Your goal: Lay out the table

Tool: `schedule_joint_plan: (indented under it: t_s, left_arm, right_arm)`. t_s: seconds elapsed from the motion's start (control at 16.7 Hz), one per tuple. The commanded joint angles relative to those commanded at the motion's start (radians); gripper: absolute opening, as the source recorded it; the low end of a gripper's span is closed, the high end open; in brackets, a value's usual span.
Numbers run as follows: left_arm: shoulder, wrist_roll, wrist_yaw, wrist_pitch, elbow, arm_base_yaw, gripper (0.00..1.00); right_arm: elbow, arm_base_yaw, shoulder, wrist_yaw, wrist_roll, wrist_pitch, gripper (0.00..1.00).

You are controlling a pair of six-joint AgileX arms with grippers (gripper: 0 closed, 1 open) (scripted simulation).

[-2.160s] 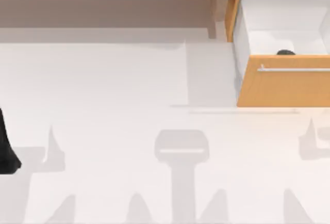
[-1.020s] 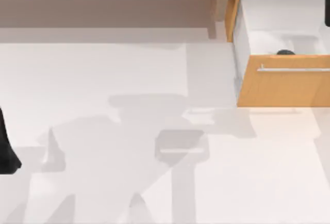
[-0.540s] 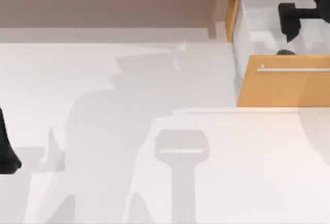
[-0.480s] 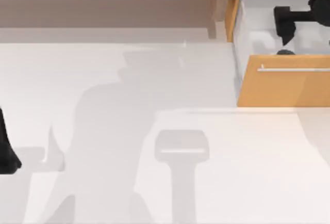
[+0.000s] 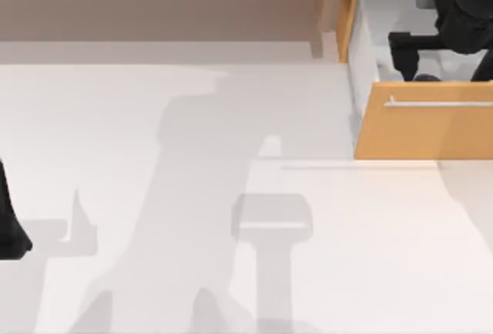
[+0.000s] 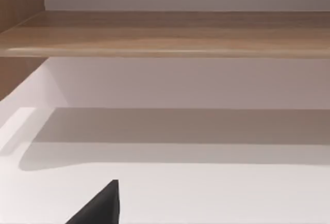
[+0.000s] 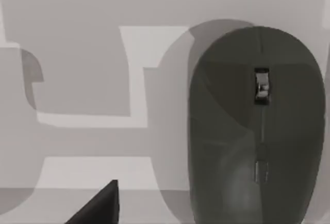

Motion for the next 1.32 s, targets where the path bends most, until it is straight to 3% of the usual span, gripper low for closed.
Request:
schedule_joint_plan:
  t_s: [1.32]
  left_arm:
    - [0.0,0.0,0.0,0.0,0.0,0.0,1.0]
  right_arm:
    - [-0.062,0.0,0.025,0.001,0.0,0.091,1.0]
